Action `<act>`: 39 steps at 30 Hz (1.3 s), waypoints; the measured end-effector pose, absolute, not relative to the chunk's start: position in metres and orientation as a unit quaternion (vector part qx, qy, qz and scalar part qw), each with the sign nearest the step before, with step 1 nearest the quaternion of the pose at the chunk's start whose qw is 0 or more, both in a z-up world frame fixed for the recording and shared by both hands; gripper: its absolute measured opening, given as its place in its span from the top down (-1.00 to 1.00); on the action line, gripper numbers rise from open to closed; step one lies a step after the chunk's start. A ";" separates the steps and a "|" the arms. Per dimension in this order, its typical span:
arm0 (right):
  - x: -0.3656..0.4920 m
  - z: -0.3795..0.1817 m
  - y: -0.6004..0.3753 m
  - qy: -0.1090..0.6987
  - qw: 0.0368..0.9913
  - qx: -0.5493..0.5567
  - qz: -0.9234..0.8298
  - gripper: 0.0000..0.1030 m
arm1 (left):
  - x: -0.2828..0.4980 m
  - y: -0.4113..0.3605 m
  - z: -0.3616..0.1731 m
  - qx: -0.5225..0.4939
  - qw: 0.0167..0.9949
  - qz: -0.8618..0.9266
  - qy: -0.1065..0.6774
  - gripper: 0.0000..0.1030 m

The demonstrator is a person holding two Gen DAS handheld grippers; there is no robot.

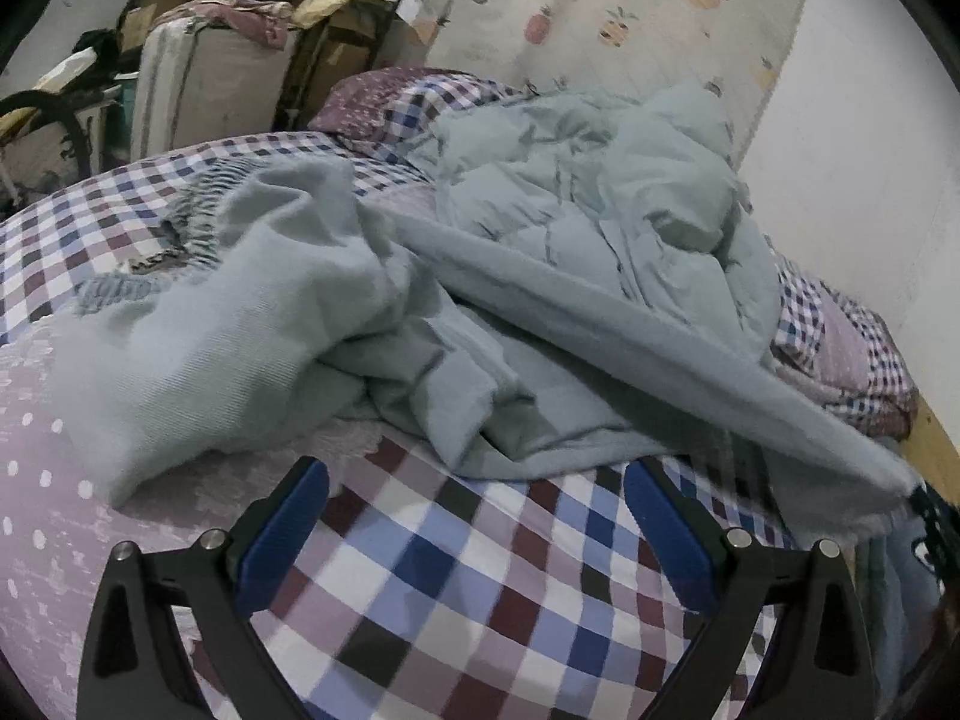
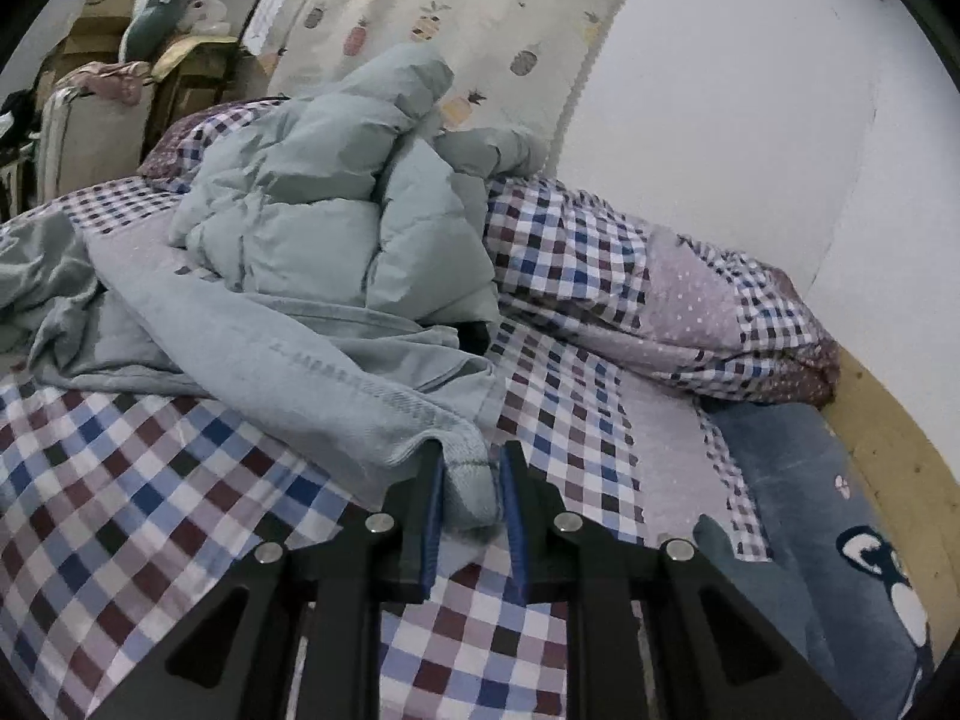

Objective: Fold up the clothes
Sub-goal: 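Grasp the pant leg hem with the right tool while the left tool grasps the waistband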

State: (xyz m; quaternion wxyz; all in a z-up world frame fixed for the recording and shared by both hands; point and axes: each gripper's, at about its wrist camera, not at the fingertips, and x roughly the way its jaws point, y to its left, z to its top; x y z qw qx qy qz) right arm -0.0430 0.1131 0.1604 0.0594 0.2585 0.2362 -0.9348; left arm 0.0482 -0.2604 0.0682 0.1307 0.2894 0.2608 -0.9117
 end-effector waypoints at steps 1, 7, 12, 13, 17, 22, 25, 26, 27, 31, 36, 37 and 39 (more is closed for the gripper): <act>-0.040 0.160 0.112 0.237 0.060 0.259 -0.934 0.69 | 0.051 -0.265 0.069 0.284 0.137 -0.912 0.263 -0.95; -0.032 0.151 0.111 0.229 0.064 0.272 -0.933 0.69 | 0.070 -0.297 0.084 0.241 0.180 -0.919 0.256 -0.95; -0.037 0.135 0.112 0.208 0.067 0.294 -0.930 0.68 | 0.073 -0.310 0.086 0.244 0.221 -0.925 0.188 -0.95; -0.038 0.132 0.112 0.205 0.067 0.299 -0.930 0.68 | 0.070 -0.315 0.082 0.254 0.227 -0.923 0.178 -0.95; -0.042 0.119 0.112 0.197 0.068 0.316 -0.926 0.68 | 0.061 -0.327 0.062 0.297 0.230 -0.912 0.163 -0.95; -0.036 0.115 0.110 0.209 0.063 0.321 -0.921 0.67 | 0.049 -0.335 0.038 0.344 0.245 -0.893 0.159 -0.07; -0.028 0.116 0.109 0.227 0.059 0.317 -0.919 0.68 | 0.058 -0.346 0.038 0.332 0.248 -0.890 0.193 0.29; -0.025 0.117 0.109 0.233 0.057 0.316 -0.918 0.68 | 0.060 -0.347 0.039 0.328 0.246 -0.890 0.198 0.35; -0.022 0.118 0.108 0.239 0.056 0.314 -0.917 0.69 | 0.062 -0.348 0.040 0.324 0.244 -0.891 0.202 0.44; -0.011 0.120 0.107 0.262 0.051 0.308 -0.913 0.75 | 0.076 -0.353 0.045 0.300 0.234 -0.897 0.226 0.69; 0.006 0.128 0.109 0.288 0.042 0.297 -0.909 0.82 | 0.107 -0.362 0.058 0.264 0.218 -0.900 0.269 0.78; 0.014 0.138 0.115 0.291 0.037 0.290 -0.911 0.82 | 0.114 -0.363 0.062 0.258 0.216 -0.901 0.274 0.78; 0.028 0.155 0.130 0.291 0.025 0.280 -0.915 0.83 | 0.135 -0.361 0.068 0.243 0.212 -0.901 0.290 0.79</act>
